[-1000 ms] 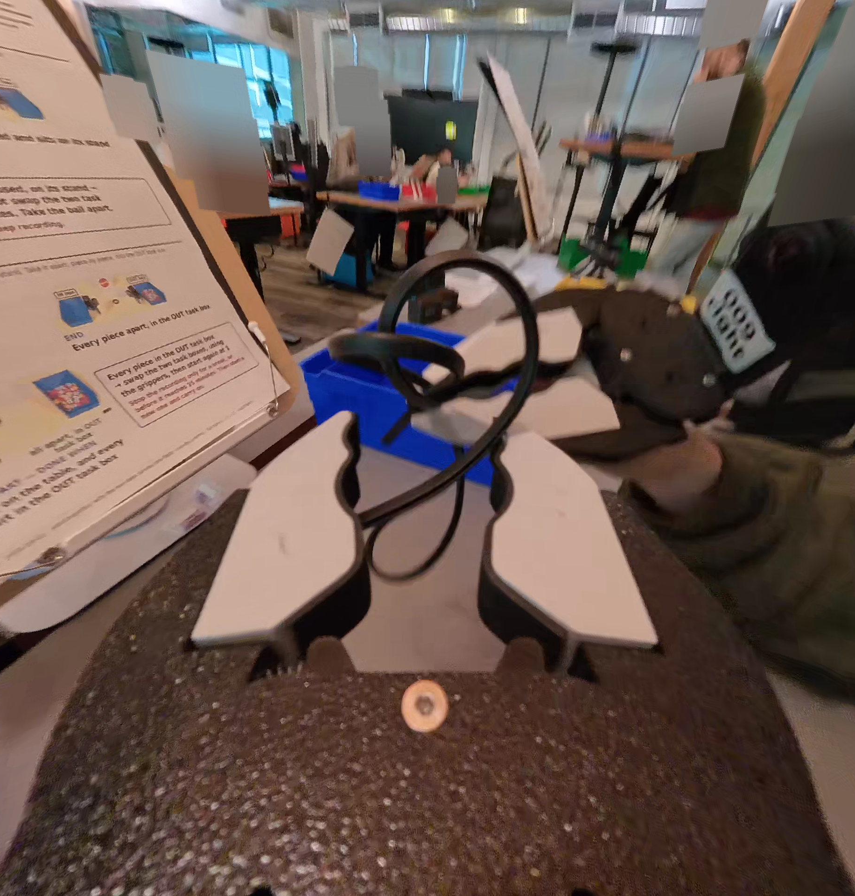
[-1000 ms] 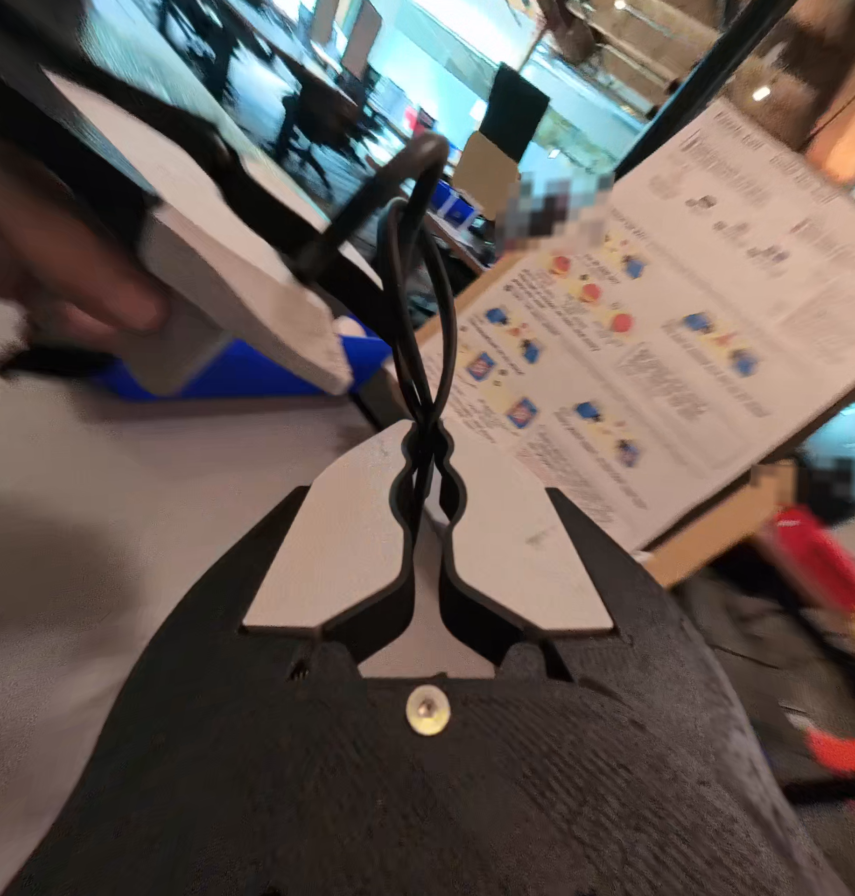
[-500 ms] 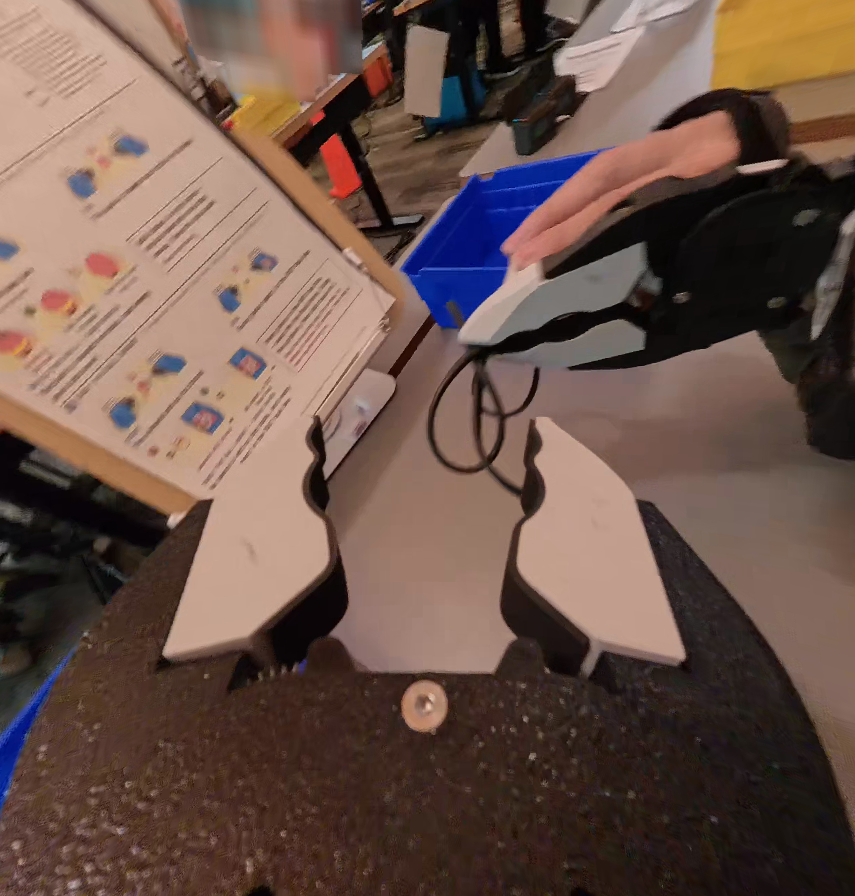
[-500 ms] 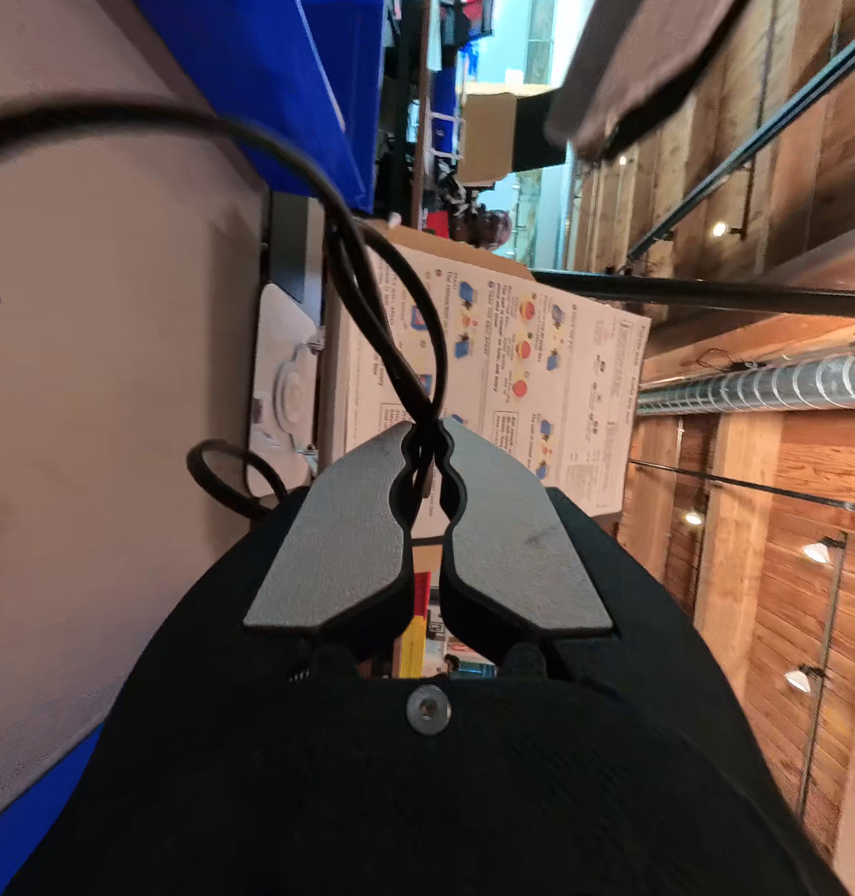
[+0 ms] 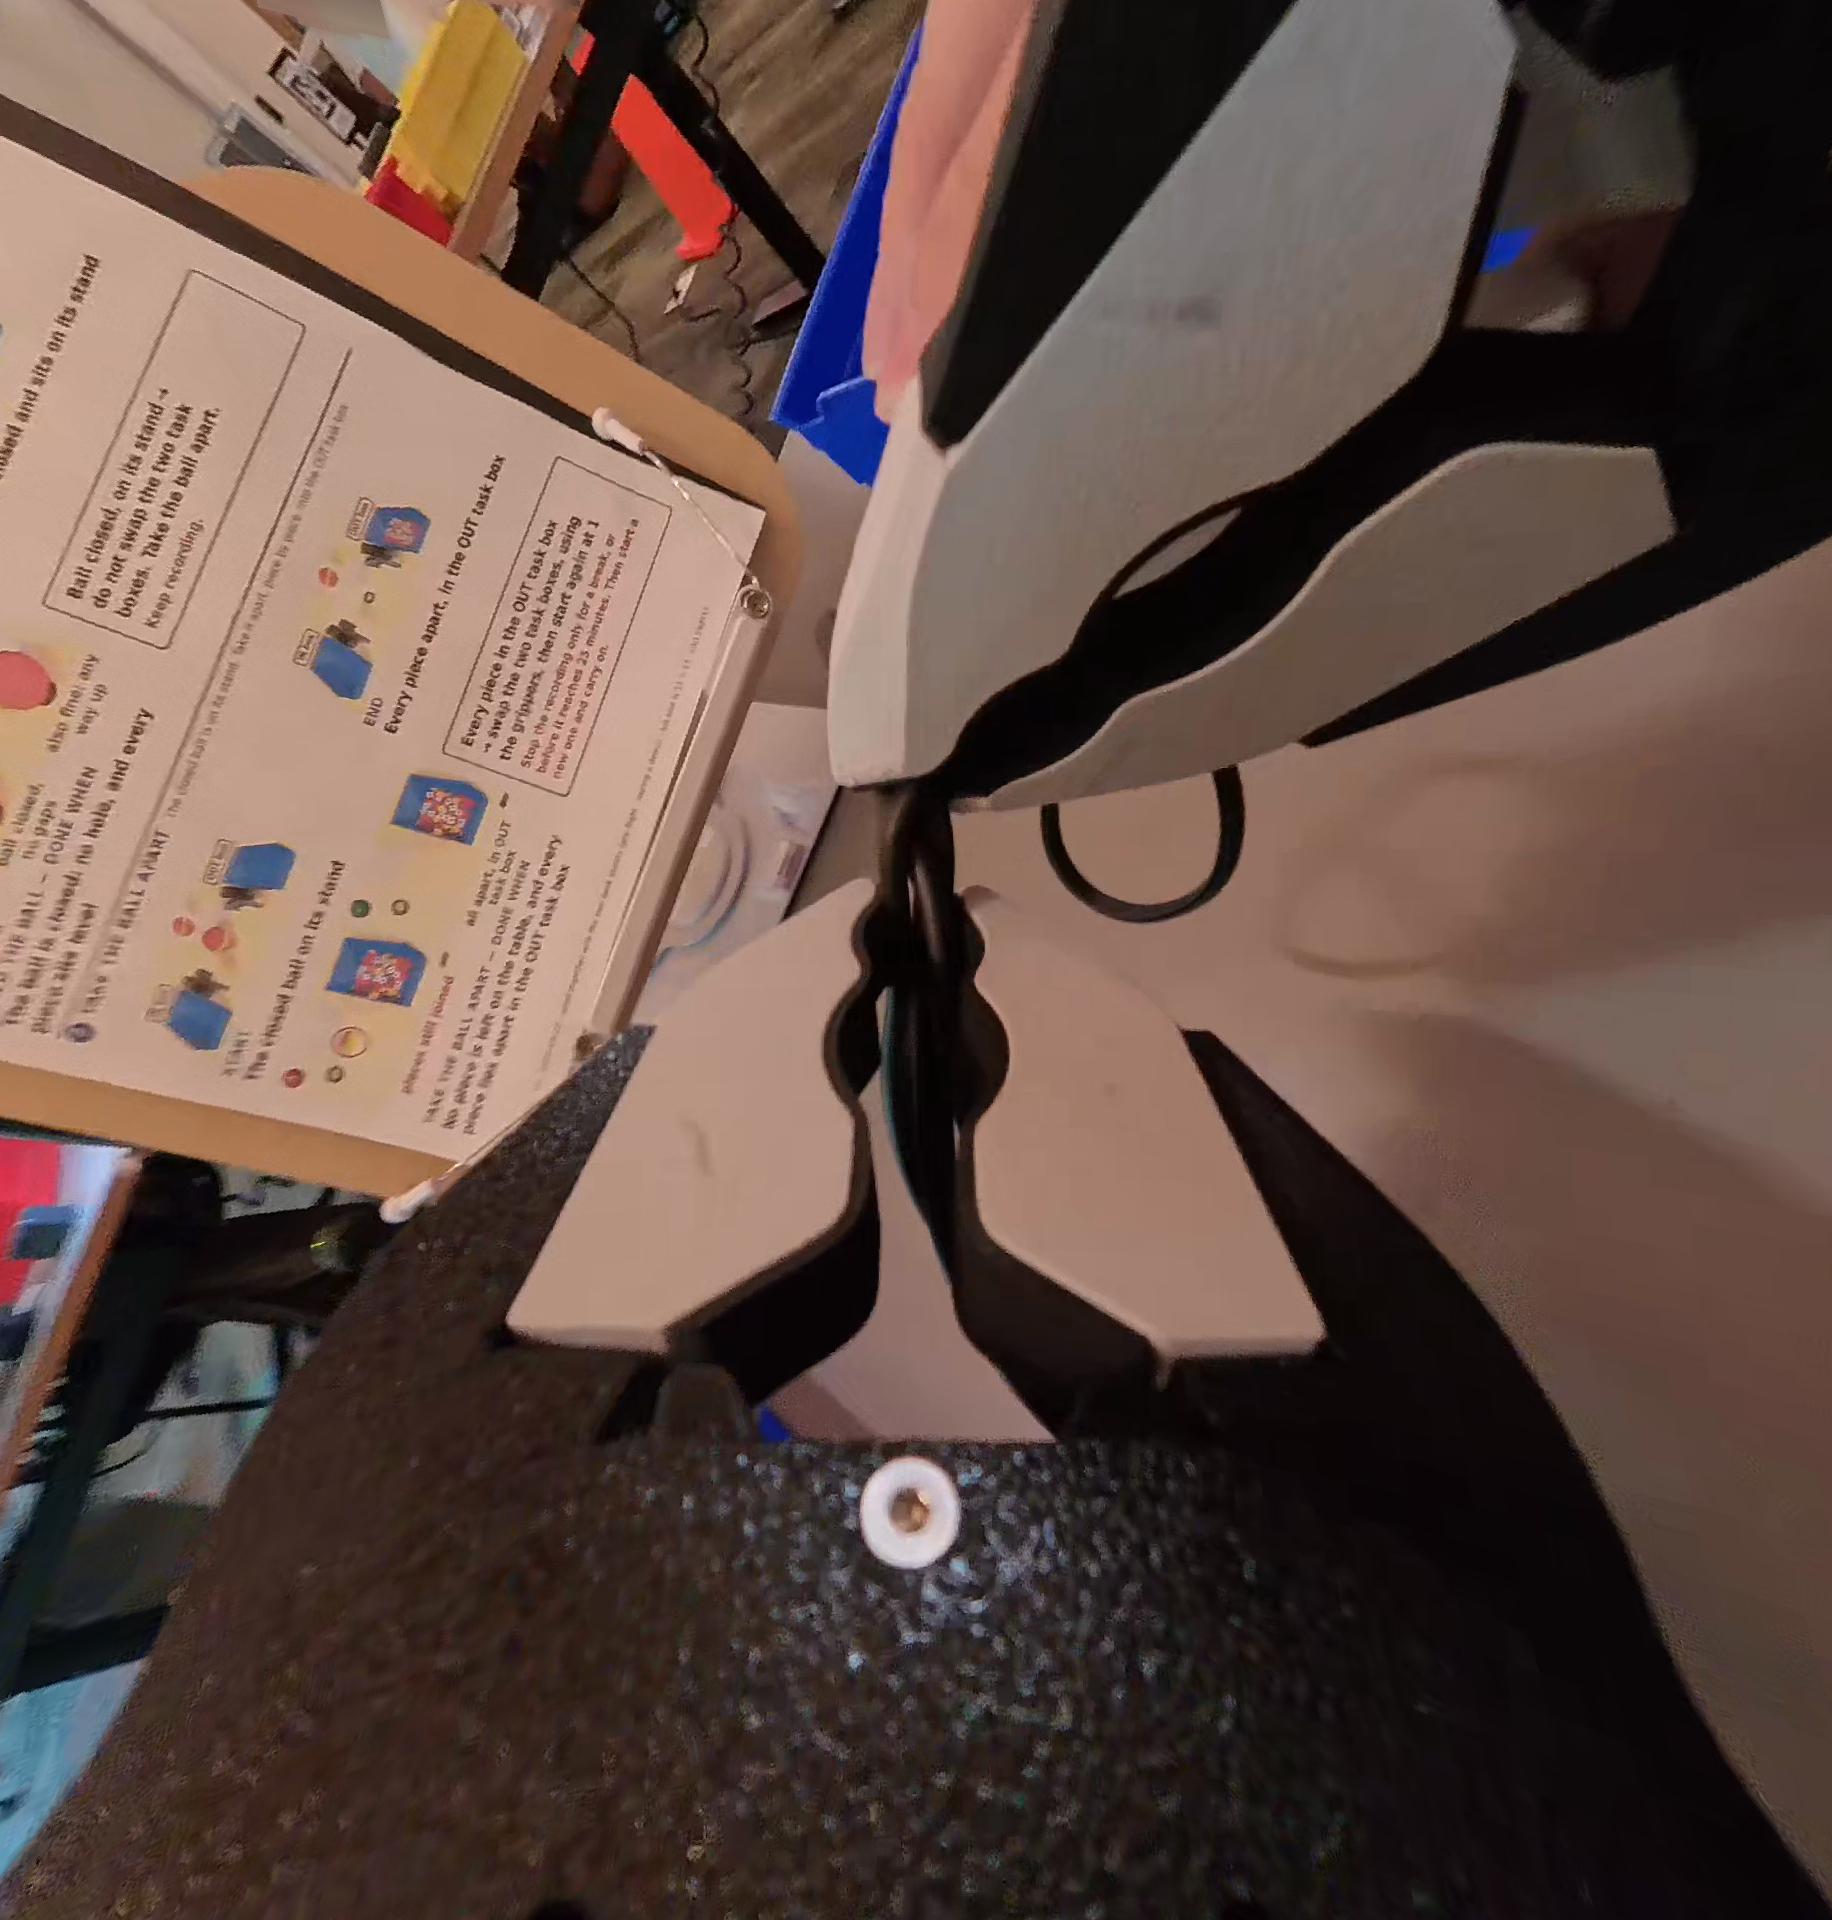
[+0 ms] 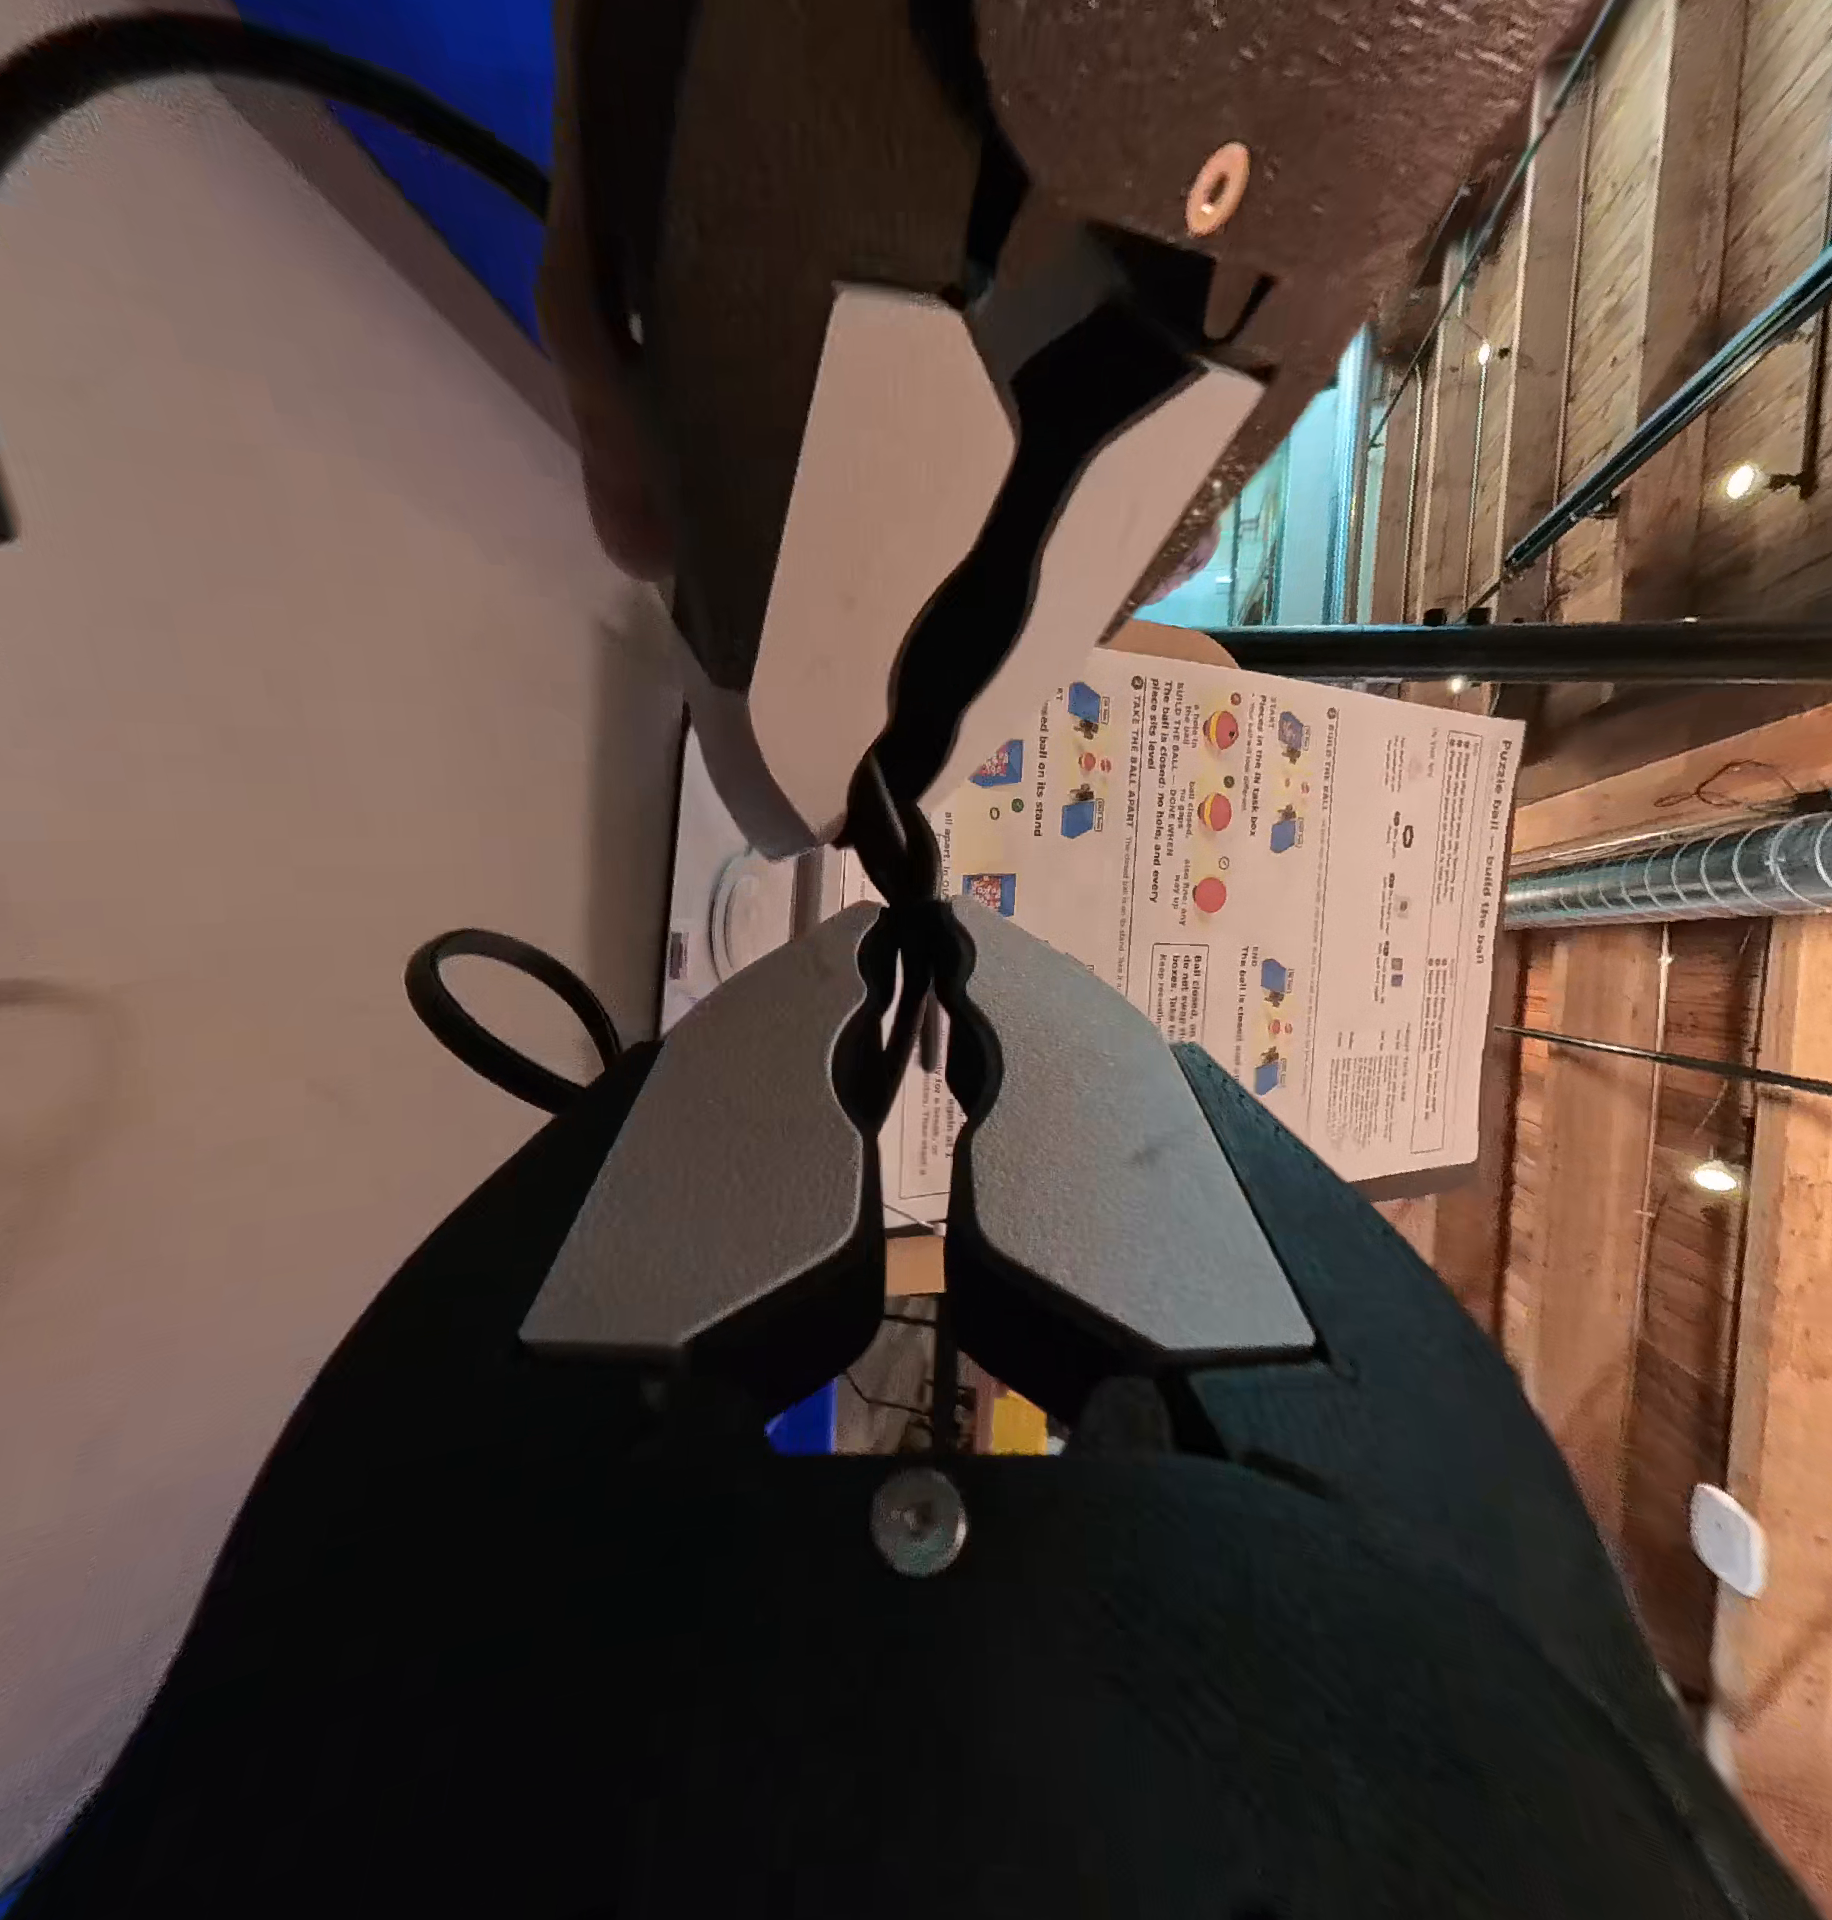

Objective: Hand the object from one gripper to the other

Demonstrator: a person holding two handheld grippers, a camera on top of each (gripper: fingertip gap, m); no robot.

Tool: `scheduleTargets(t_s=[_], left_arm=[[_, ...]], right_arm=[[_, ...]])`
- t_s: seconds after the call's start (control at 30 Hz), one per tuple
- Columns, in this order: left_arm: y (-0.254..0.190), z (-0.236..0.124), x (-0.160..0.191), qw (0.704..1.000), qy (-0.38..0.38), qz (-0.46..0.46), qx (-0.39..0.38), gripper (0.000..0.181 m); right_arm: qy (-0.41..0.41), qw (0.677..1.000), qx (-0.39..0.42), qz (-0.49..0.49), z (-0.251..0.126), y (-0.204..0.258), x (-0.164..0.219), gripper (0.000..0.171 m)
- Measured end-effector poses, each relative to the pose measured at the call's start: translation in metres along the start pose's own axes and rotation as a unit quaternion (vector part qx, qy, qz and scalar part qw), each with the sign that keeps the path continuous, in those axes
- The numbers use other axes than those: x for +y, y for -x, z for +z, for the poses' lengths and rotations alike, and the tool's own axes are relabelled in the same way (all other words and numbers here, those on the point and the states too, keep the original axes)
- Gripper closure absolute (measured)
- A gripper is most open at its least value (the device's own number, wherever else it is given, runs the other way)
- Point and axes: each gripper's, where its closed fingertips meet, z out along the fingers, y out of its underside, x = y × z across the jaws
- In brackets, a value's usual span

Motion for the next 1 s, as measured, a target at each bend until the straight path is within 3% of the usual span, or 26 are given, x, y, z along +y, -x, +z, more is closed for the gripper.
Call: scheduleTargets(t_s=[0.03, 0.17, 0.23, 0.4, 0.53, 0.67, 0.7, 0.8, 0.83, 1.0], left_arm=[[-0.001, 0.0, -0.002, 1.0, -0.008, -0.015, 0.012, 0.172], [0.009, 0.0, -0.002, 0.996, -0.041, -0.076, 0.015, 0.173], [0.021, -0.002, -0.001, 0.99, -0.065, -0.123, 0.005, 0.173], [0.043, -0.018, -0.011, 0.944, -0.173, -0.279, 0.043, 0.173], [0.045, -0.029, -0.021, 0.91, -0.229, -0.333, 0.094, 0.173], [0.04, -0.033, -0.027, 0.895, -0.253, -0.343, 0.128, 0.173], [0.039, -0.034, -0.029, 0.893, -0.258, -0.343, 0.136, 0.173], [0.038, -0.034, -0.029, 0.893, -0.255, -0.345, 0.136, 0.173], [0.039, -0.034, -0.028, 0.893, -0.253, -0.346, 0.135, 0.173], [0.035, -0.035, -0.027, 0.886, -0.251, -0.354, 0.161, 0.173]], right_arm=[[-0.007, 1.0, -0.002, 0.015, -0.001, 0.0, 0.0, 0.164], [-0.052, 0.991, -0.003, 0.12, -0.01, -0.01, 0.001, 0.153], [-0.089, 0.973, -0.001, 0.214, -0.019, -0.023, 0.004, 0.138], [-0.178, 0.857, -0.013, 0.483, -0.031, -0.048, 0.02, 0.112], [-0.198, 0.793, -0.038, 0.575, -0.021, -0.044, 0.024, 0.104], [-0.204, 0.784, -0.039, 0.585, -0.016, -0.043, 0.022, 0.105], [-0.206, 0.784, -0.042, 0.585, -0.016, -0.041, 0.021, 0.111], [-0.208, 0.803, -0.055, 0.556, -0.02, -0.036, 0.02, 0.16], [-0.205, 0.809, -0.051, 0.548, -0.021, -0.037, 0.021, 0.165], [-0.193, 0.829, -0.043, 0.523, -0.023, -0.041, 0.021, 0.166]])
